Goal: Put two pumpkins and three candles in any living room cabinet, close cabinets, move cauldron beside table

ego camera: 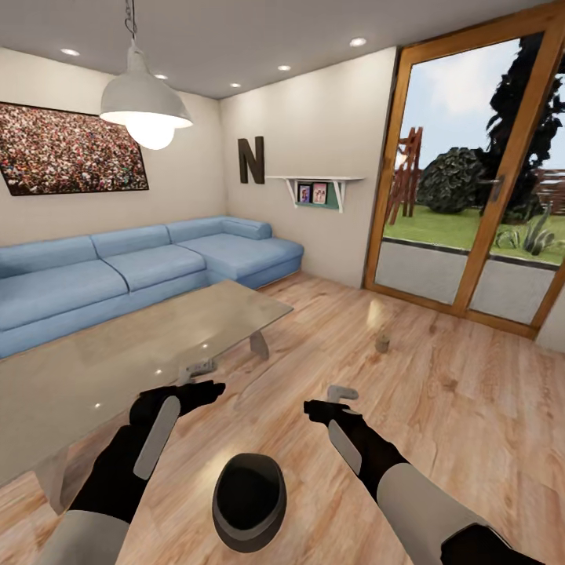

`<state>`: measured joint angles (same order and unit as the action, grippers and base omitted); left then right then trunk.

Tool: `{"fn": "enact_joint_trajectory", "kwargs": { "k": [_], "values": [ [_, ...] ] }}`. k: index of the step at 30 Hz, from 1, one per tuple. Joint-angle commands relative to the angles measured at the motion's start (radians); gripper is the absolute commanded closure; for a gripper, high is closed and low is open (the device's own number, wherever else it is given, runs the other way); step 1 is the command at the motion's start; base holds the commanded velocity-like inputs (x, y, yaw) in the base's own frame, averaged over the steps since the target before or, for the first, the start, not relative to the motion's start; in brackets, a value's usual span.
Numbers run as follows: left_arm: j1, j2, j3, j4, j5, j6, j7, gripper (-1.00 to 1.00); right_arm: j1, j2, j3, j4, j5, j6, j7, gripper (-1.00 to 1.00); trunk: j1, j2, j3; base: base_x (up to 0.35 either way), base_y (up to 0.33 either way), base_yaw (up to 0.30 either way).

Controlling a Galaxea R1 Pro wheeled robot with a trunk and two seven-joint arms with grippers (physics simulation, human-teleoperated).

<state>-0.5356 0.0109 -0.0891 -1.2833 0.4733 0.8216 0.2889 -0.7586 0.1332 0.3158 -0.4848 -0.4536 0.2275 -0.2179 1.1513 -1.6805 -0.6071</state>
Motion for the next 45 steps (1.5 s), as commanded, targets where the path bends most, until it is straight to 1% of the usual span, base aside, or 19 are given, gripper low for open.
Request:
{"fn": "enact_joint_trajectory", "kwargs": {
  "k": [1, 2, 3, 5, 9, 12, 13, 15, 16, 17, 18, 20, 23, 26, 29, 31, 33, 39, 45],
  "values": [
    [-0.012, 0.001, -0.001, 0.034, 0.011, 0.002, 0.01, -1.0, -0.001, -0.001, 0.008, -0.002, -0.009, 0.007, -0.01, -1.0, 0.0, -0.001, -0.001, 0.159, -0.106, 0.002],
    [-0.018, 0.0, -0.001, 0.052, 0.01, 0.002, 0.01, -1.0, -0.001, 0.0, 0.008, -0.002, -0.009, 0.008, -0.01, -1.0, 0.0, -0.001, -0.001, 0.157, -0.106, 0.001],
    [-0.039, -0.002, 0.0, 0.11, 0.01, 0.002, 0.011, -1.0, -0.002, 0.0, 0.008, -0.001, -0.01, 0.012, -0.012, -1.0, 0.0, -0.001, -0.001, 0.153, -0.106, 0.001],
    [-0.07, -0.004, 0.001, 0.193, 0.01, 0.002, 0.012, -1.0, -0.015, 0.0, 0.008, 0.005, -0.014, 0.02, -0.014, -1.0, 0.0, -0.001, -0.001, 0.151, -0.106, 0.0],
    [-0.12, -0.001, 0.001, 0.346, 0.009, -0.005, 0.013, -1.0, -0.039, 0.001, 0.008, 0.013, -0.018, 0.074, -0.02, -1.0, 0.0, -0.001, -0.001, 0.149, -0.106, 0.0],
    [-0.132, 0.005, 0.007, 0.412, 0.008, -0.01, 0.013, -1.0, -0.046, 0.002, 0.008, 0.016, -0.02, 0.094, -0.022, -1.0, 0.0, -0.001, -0.001, 0.145, -0.106, 0.0],
    [-0.134, 0.005, 0.019, 0.43, 0.008, -0.011, 0.013, -1.0, -0.047, 0.002, 0.008, 0.017, -0.02, 0.1, -0.022, -1.0, 0.0, -0.001, -0.001, 0.142, -0.106, 0.0],
    [-0.135, 0.005, 0.057, 0.474, 0.008, -0.014, 0.012, -1.0, -0.048, 0.003, 0.008, 0.018, -0.021, 0.127, -0.026, -1.0, 0.0, -0.001, -0.001, 0.141, -0.1, 0.0],
    [-0.135, 0.005, 0.068, 0.485, 0.007, -0.014, 0.011, -1.0, -0.048, 0.004, 0.008, 0.018, -0.021, 0.135, -0.028, -1.0, 0.0, -0.001, -0.001, 0.141, -0.091, 0.0],
    [-0.136, 0.007, 0.099, 0.516, 0.006, -0.016, 0.01, -1.0, -0.048, 0.005, 0.008, 0.019, -0.022, 0.156, -0.035, -1.0, 0.0, -0.001, -0.001, 0.141, -0.085, 0.0],
    [-0.136, 0.008, 0.116, 0.53, 0.005, -0.017, 0.009, -1.0, -0.048, 0.006, 0.008, 0.02, -0.023, 0.165, -0.039, -1.0, 0.0, -0.001, -0.001, 0.141, -0.068, 0.0],
    [-0.135, 0.011, 0.131, 0.544, 0.004, -0.024, 0.008, -1.0, -0.048, 0.01, 0.009, 0.026, -0.023, 0.173, -0.045, -1.0, 0.0, -0.001, -0.001, 0.129, -0.039, 0.0],
    [-0.131, 0.025, 0.142, 0.584, 0.003, -0.051, 0.005, -1.0, -0.048, 0.04, 0.011, 0.062, -0.021, 0.182, -0.059, -1.0, 0.0, -0.001, -0.001, 0.056, -0.015, 0.0],
    [-0.13, 0.031, 0.141, 0.634, 0.002, -0.105, 0.003, -1.0, -0.048, 0.041, 0.012, 0.092, -0.02, 0.188, -0.065, -1.0, 0.0, -0.001, -0.001, 0.015, -0.004, 0.0],
    [-0.13, 0.028, 0.138, 0.65, -0.001, -0.139, 0.002, -1.0, -0.048, 0.041, 0.012, 0.096, -0.02, 0.223, -0.066, -1.0, 0.0, -0.001, -0.001, 0.004, -0.001, 0.0],
    [-0.13, 0.032, 0.139, 0.654, -0.002, -0.147, 0.0, -1.0, -0.048, 0.041, 0.012, 0.093, -0.021, 0.237, -0.062, -1.0, 0.0, -0.001, -0.001, 0.001, 0.034, 0.0],
    [-0.13, 0.034, 0.141, 0.654, 0.001, -0.148, -0.002, -1.0, -0.048, 0.041, 0.013, 0.09, -0.022, 0.237, -0.049, -1.0, 0.0, -0.001, -0.001, 0.0, 0.076, 0.0],
    [-0.13, 0.034, 0.139, 0.646, 0.004, -0.141, -0.004, -1.0, -0.048, 0.041, 0.011, 0.086, -0.027, 0.234, -0.041, -1.0, 0.0, -0.001, -0.001, 0.0, 0.022, 0.009],
    [-0.13, 0.032, 0.134, 0.645, 0.004, -0.141, -0.004, -1.0, -0.048, 0.041, 0.012, 0.084, -0.039, 0.23, -0.04, -1.0, 0.0, -0.001, -0.002, 0.0, 0.001, 0.223]
  ]
}}
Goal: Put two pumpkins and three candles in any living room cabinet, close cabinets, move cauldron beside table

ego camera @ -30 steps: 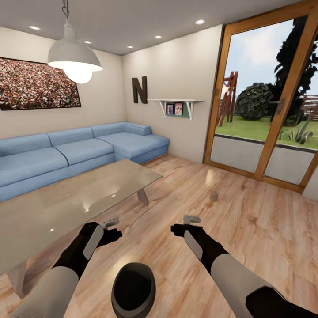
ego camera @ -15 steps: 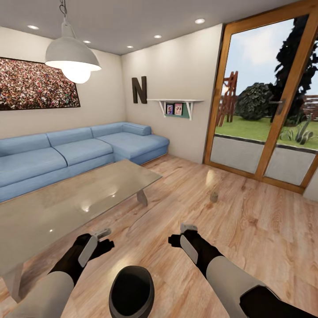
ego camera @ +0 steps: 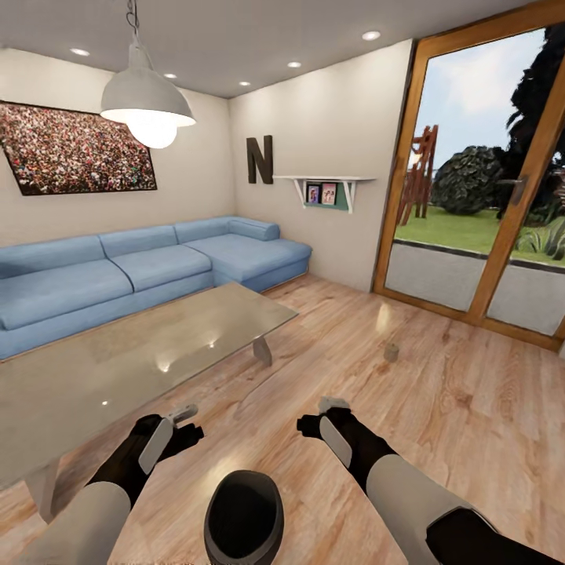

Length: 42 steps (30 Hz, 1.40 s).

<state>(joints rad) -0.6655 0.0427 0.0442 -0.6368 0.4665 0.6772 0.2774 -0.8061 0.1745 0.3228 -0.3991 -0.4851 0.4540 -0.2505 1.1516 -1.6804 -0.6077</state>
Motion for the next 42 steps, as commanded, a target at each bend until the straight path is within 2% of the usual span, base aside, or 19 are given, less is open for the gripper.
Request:
{"fn": "enact_joint_trajectory", "kwargs": {
  "k": [1, 24, 30, 42],
  "values": [
    [0.0, 0.0, 0.001, -0.002, 0.01, 0.004, 0.008, -1.0, -0.001, 0.0, 0.005, -0.001, -0.008, 0.003, -0.008, -1.0, 0.0, -0.001, -0.001, 0.0, 0.0, 0.273],
    [0.0, -0.011, 0.003, 0.002, 0.008, 0.005, 0.008, -1.0, -0.001, 0.0, 0.009, -0.001, 0.001, 0.003, -0.003, -1.0, 0.0, -0.001, -0.001, 0.0, 0.0, 0.278],
    [0.0, -0.022, 0.002, 0.008, 0.01, 0.002, 0.006, -1.0, -0.001, 0.0, 0.051, -0.001, 0.006, 0.005, -0.012, -1.0, 0.0, -0.001, -0.002, 0.0, 0.0, 0.051],
    [0.0, -0.037, 0.001, 0.009, 0.012, -0.002, 0.002, -1.0, -0.001, 0.0, 0.058, -0.001, 0.006, 0.003, -0.012, -1.0, 0.0, -0.001, -0.002, 0.0, 0.0, 0.002]
  ]
}}
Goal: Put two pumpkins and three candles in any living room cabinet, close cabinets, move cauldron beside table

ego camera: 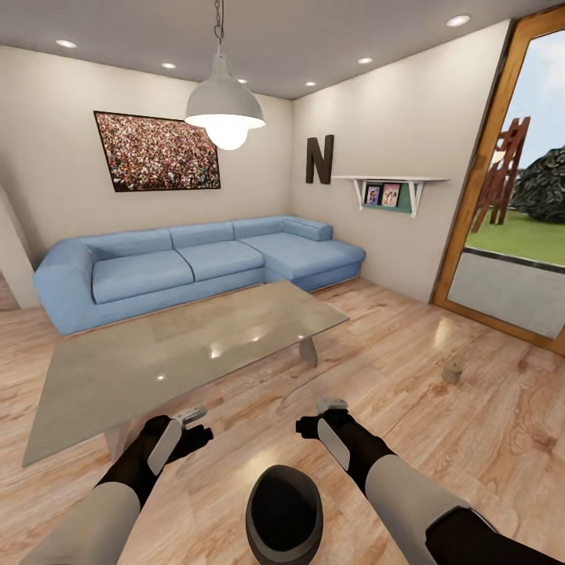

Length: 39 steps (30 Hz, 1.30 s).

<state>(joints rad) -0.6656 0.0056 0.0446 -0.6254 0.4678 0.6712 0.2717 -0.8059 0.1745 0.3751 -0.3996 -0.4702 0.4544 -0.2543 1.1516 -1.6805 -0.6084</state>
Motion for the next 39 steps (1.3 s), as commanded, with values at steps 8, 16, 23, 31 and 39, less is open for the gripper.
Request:
{"fn": "enact_joint_trajectory", "kwargs": {
  "k": [8, 16, 23, 31, 39],
  "values": [
    [0.0, -0.037, -0.045, 0.019, 0.006, -0.003, 0.008, -1.0, -0.001, 0.0, 0.015, 0.007, -0.008, 0.006, -0.009, -1.0, 0.0, -0.001, -0.001, 0.0, 0.0, 0.0],
    [0.0, -0.038, -0.059, 0.139, 0.003, -0.155, 0.007, -1.0, 0.001, 0.0, 0.022, 0.015, -0.019, 0.003, -0.01, -1.0, 0.0, -0.001, -0.001, 0.0, 0.0, 0.0],
    [0.0, -0.036, -0.113, 0.195, 0.002, -0.249, -0.107, -1.0, 0.006, 0.0, 0.022, 0.02, -0.023, -0.055, -0.009, -1.0, 0.0, -0.001, -0.001, 0.0, 0.0, 0.0],
    [0.0, -0.039, -0.115, 0.203, 0.001, -0.254, -0.149, -1.0, 0.006, 0.0, 0.023, 0.112, -0.022, -0.048, -0.01, -1.0, 0.0, -0.001, -0.001, 0.0, 0.0, 0.0],
    [0.0, -0.061, -0.116, 0.236, -0.002, -0.252, -0.15, -1.0, 0.005, 0.0, 0.021, 0.154, -0.024, -0.042, -0.009, -1.0, 0.0, -0.001, -0.001, 0.0, 0.0, 0.0]
  ]
}}
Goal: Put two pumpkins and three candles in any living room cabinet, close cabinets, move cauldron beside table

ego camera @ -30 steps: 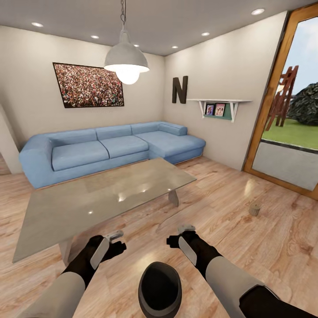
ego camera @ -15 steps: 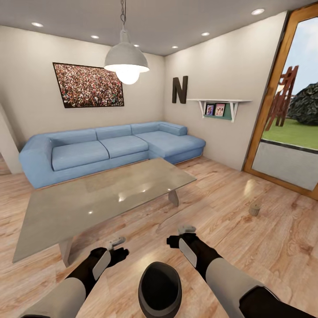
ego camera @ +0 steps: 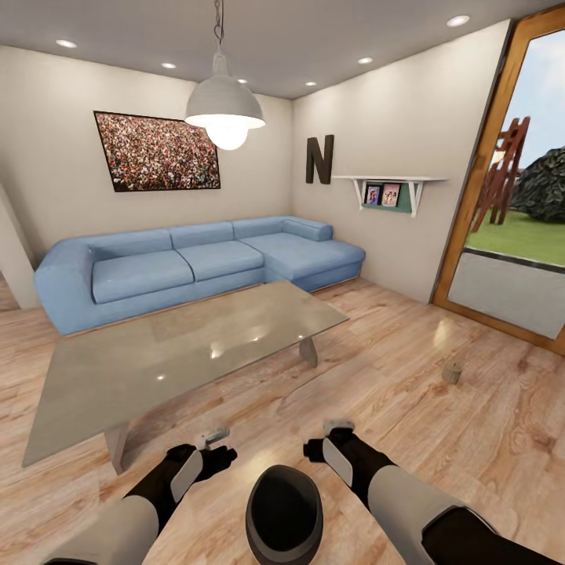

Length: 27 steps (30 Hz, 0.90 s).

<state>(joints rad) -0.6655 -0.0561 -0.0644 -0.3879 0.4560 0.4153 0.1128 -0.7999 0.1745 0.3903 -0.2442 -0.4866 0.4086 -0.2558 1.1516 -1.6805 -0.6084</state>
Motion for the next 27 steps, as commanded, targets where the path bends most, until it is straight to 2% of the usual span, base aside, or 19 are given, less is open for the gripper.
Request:
{"fn": "enact_joint_trajectory", "kwargs": {
  "k": [1, 7, 27],
  "values": [
    [0.0, -0.005, -0.007, 0.003, 0.006, 0.004, 0.008, -1.0, -0.001, 0.0, 0.006, 0.002, -0.007, 0.009, -0.006, -1.0, 0.0, -0.001, -0.001, 0.0, 0.0, 0.0],
    [0.0, -0.012, -0.011, 0.01, -0.007, 0.004, 0.011, -1.0, -0.001, 0.0, 0.006, 0.007, -0.007, 0.025, -0.004, -1.0, 0.0, -0.001, -0.001, 0.0, 0.0, 0.0],
    [0.0, -0.016, -0.011, 0.011, -0.005, 0.003, 0.011, -1.0, 0.0, 0.0, 0.006, 0.005, -0.007, 0.002, -0.003, -1.0, 0.077, -0.141, -0.064, 0.0, 0.0, 0.0]
  ]
}}
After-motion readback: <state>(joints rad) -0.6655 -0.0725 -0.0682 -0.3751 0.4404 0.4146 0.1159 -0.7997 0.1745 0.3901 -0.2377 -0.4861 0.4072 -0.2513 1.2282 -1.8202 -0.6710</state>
